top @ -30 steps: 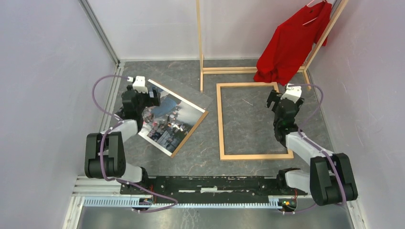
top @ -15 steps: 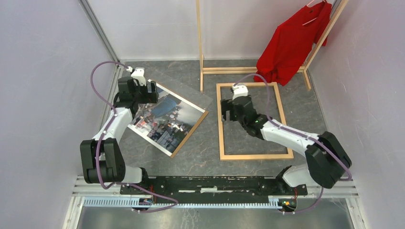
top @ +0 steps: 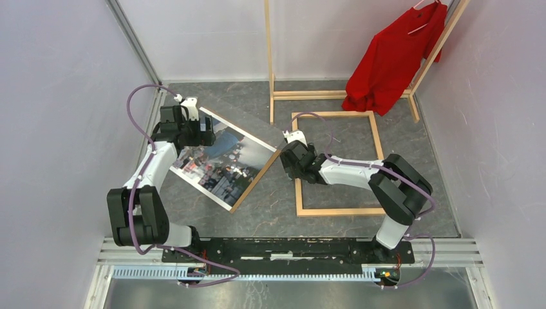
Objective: Put the photo into the frame
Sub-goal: Turn over the photo frame at the center of the board.
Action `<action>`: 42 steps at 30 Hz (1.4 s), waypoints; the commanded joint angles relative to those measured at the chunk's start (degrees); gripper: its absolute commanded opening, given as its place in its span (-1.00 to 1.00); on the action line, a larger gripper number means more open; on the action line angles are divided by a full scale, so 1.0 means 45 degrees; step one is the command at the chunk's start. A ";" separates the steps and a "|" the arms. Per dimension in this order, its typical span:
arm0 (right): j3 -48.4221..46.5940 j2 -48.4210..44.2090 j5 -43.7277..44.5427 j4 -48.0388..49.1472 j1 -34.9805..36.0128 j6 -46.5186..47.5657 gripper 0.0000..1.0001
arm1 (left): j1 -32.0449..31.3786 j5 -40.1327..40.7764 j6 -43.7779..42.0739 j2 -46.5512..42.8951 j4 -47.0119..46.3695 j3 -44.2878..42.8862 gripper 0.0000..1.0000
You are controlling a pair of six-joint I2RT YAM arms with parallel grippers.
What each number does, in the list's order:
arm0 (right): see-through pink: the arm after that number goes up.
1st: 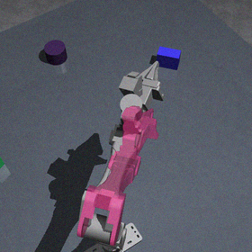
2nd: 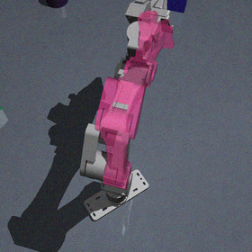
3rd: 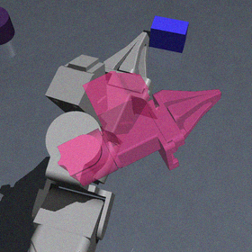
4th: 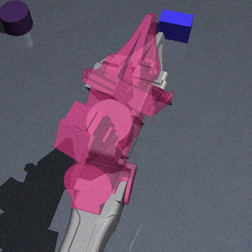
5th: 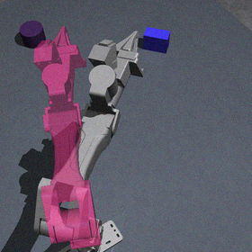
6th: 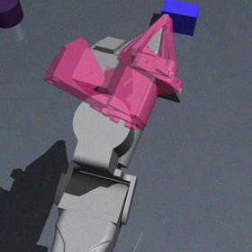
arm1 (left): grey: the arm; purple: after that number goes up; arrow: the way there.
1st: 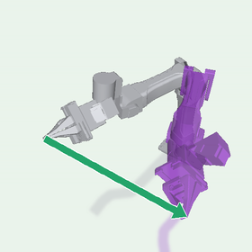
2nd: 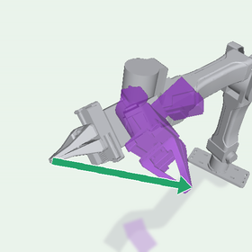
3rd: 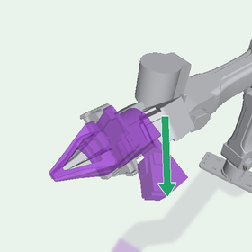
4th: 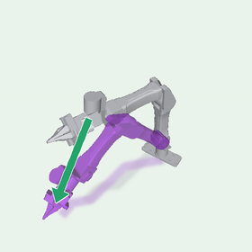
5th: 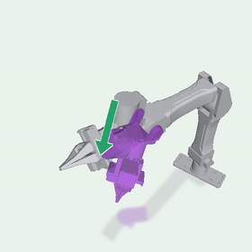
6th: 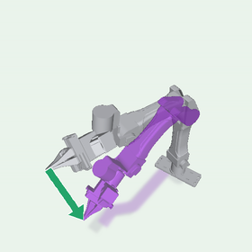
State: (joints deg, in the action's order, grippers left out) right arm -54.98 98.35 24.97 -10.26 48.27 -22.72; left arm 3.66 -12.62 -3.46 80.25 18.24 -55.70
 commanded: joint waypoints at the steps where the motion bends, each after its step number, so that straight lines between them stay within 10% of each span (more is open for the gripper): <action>1: -0.0429 0.0547 0.0408 -0.0237 0.0048 -0.0409 0.51 | 0.0047 -0.0461 -0.0500 -0.0550 0.0616 -0.0608 1.00; 22: 0.0348 -0.1573 -0.1548 -0.0301 0.0158 -0.4308 -0.99 | -0.0146 -0.1369 -0.0829 -0.1912 0.1328 -0.0613 1.00; 42: -0.2940 -0.5027 -0.7747 0.0749 0.0200 -0.8820 -1.00 | -0.2078 -0.1580 -0.1560 -0.2326 0.2678 -0.1586 1.00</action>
State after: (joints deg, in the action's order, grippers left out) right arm -62.08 77.08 -0.95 -13.63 48.71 -55.99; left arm -3.53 -19.55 -8.36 71.37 29.74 -59.20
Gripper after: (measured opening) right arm 0.259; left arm 0.997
